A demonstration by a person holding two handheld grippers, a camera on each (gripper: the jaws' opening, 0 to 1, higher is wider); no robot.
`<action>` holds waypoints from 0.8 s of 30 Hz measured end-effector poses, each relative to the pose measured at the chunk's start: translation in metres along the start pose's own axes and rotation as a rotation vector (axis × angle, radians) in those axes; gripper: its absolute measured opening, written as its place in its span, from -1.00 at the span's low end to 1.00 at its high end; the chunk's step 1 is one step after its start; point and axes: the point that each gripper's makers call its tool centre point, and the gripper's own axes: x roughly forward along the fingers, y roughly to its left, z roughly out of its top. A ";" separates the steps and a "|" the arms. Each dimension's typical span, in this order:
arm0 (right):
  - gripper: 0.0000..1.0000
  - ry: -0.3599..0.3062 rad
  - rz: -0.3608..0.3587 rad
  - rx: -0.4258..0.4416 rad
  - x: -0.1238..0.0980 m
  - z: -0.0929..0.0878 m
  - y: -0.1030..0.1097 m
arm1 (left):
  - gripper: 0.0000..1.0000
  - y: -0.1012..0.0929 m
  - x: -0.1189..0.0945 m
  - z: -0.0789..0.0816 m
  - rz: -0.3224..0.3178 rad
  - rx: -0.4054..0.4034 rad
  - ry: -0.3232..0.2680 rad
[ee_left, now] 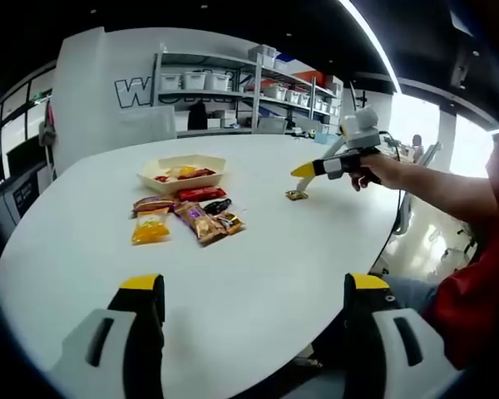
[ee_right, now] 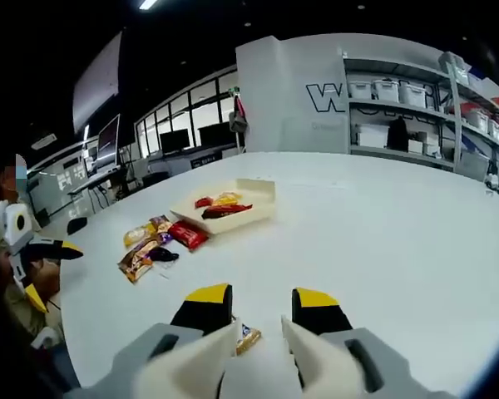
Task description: Place the target food into the container with the food tongs after gripping and lifting it, then release it inside without dropping or visibly crushing the food.
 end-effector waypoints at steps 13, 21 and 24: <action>-0.52 -0.015 0.009 -0.070 0.014 0.008 0.008 | 0.73 0.005 -0.004 0.000 0.016 -0.008 -0.006; -0.50 -0.059 0.043 -0.016 0.010 0.018 0.019 | 0.73 0.009 -0.008 0.000 0.032 -0.018 -0.012; -0.50 -0.053 0.047 -0.020 0.010 0.015 0.026 | 0.73 0.008 -0.006 -0.001 0.030 -0.017 -0.008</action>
